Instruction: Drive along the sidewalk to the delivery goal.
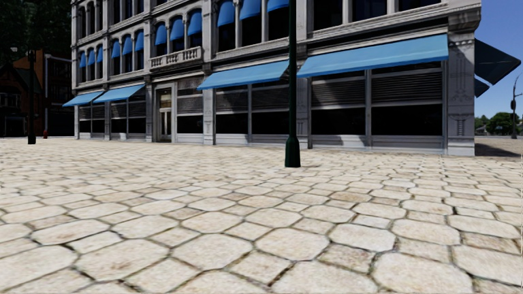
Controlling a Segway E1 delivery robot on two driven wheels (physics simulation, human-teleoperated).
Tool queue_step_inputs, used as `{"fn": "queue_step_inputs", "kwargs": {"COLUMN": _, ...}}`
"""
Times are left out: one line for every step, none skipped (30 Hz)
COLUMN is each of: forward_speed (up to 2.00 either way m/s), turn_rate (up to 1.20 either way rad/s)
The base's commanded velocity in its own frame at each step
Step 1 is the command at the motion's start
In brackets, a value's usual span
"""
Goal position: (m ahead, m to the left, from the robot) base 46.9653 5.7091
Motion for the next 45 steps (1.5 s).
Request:
{"fn": "queue_step_inputs", "kwargs": {"forward_speed": 1.76, "turn_rate": 0.39}}
{"fn": "queue_step_inputs", "kwargs": {"forward_speed": 1.76, "turn_rate": 0.39}}
{"fn": "queue_step_inputs", "kwargs": {"forward_speed": 1.76, "turn_rate": 0.39}}
{"fn": "queue_step_inputs", "kwargs": {"forward_speed": 1.76, "turn_rate": 0.39}}
{"fn": "queue_step_inputs", "kwargs": {"forward_speed": 1.76, "turn_rate": 0.39}}
{"fn": "queue_step_inputs", "kwargs": {"forward_speed": 1.79, "turn_rate": 0.39}}
{"fn": "queue_step_inputs", "kwargs": {"forward_speed": 1.79, "turn_rate": 0.39}}
{"fn": "queue_step_inputs", "kwargs": {"forward_speed": 2.0, "turn_rate": 0.39}}
{"fn": "queue_step_inputs", "kwargs": {"forward_speed": 2.0, "turn_rate": 0.39}}
{"fn": "queue_step_inputs", "kwargs": {"forward_speed": 2.0, "turn_rate": 0.39}}
{"fn": "queue_step_inputs", "kwargs": {"forward_speed": 2.0, "turn_rate": 0.39}}
{"fn": "queue_step_inputs", "kwargs": {"forward_speed": 2.0, "turn_rate": 0.39}}
{"fn": "queue_step_inputs", "kwargs": {"forward_speed": 2.0, "turn_rate": 0.39}}
{"fn": "queue_step_inputs", "kwargs": {"forward_speed": 2.0, "turn_rate": 0.39}}
{"fn": "queue_step_inputs", "kwargs": {"forward_speed": 2.0, "turn_rate": 0.39}}
{"fn": "queue_step_inputs", "kwargs": {"forward_speed": 2.0, "turn_rate": 0.39}}
{"fn": "queue_step_inputs", "kwargs": {"forward_speed": 2.0, "turn_rate": 0.39}}
{"fn": "queue_step_inputs", "kwargs": {"forward_speed": 2.0, "turn_rate": 0.39}}
{"fn": "queue_step_inputs", "kwargs": {"forward_speed": 2.0, "turn_rate": 0.39}}
{"fn": "queue_step_inputs", "kwargs": {"forward_speed": 2.0, "turn_rate": 0.39}}
{"fn": "queue_step_inputs", "kwargs": {"forward_speed": 2.0, "turn_rate": 0.39}}
{"fn": "queue_step_inputs", "kwargs": {"forward_speed": 2.0, "turn_rate": 0.39}}
{"fn": "queue_step_inputs", "kwargs": {"forward_speed": 2.0, "turn_rate": 0.39}}
{"fn": "queue_step_inputs", "kwargs": {"forward_speed": 2.0, "turn_rate": 0.39}}
{"fn": "queue_step_inputs", "kwargs": {"forward_speed": 2.0, "turn_rate": 0.39}}
{"fn": "queue_step_inputs", "kwargs": {"forward_speed": 2.0, "turn_rate": 0.39}}
{"fn": "queue_step_inputs", "kwargs": {"forward_speed": 2.0, "turn_rate": 0.39}}
{"fn": "queue_step_inputs", "kwargs": {"forward_speed": 2.0, "turn_rate": 0.39}}
{"fn": "queue_step_inputs", "kwargs": {"forward_speed": 2.0, "turn_rate": 0.39}}
{"fn": "queue_step_inputs", "kwargs": {"forward_speed": 2.0, "turn_rate": 0.39}}
{"fn": "queue_step_inputs", "kwargs": {"forward_speed": 2.0, "turn_rate": 0.39}}
{"fn": "queue_step_inputs", "kwargs": {"forward_speed": 2.0, "turn_rate": 0.39}}
{"fn": "queue_step_inputs", "kwargs": {"forward_speed": 2.0, "turn_rate": 0.39}}
{"fn": "queue_step_inputs", "kwargs": {"forward_speed": 2.0, "turn_rate": 0.39}}
{"fn": "queue_step_inputs", "kwargs": {"forward_speed": 2.0, "turn_rate": 0.39}}
{"fn": "queue_step_inputs", "kwargs": {"forward_speed": 2.0, "turn_rate": 0.39}}
{"fn": "queue_step_inputs", "kwargs": {"forward_speed": 2.0, "turn_rate": 0.39}}
{"fn": "queue_step_inputs", "kwargs": {"forward_speed": 2.0, "turn_rate": 0.39}}
{"fn": "queue_step_inputs", "kwargs": {"forward_speed": 2.0, "turn_rate": 0.39}}
{"fn": "queue_step_inputs", "kwargs": {"forward_speed": 2.0, "turn_rate": 0.39}}
{"fn": "queue_step_inputs", "kwargs": {"forward_speed": 2.0, "turn_rate": 0.39}}
{"fn": "queue_step_inputs", "kwargs": {"forward_speed": 2.0, "turn_rate": 0.39}}
{"fn": "queue_step_inputs", "kwargs": {"forward_speed": 2.0, "turn_rate": 0.39}}
{"fn": "queue_step_inputs", "kwargs": {"forward_speed": 2.0, "turn_rate": 0.39}}
{"fn": "queue_step_inputs", "kwargs": {"forward_speed": 2.0, "turn_rate": 0.39}}
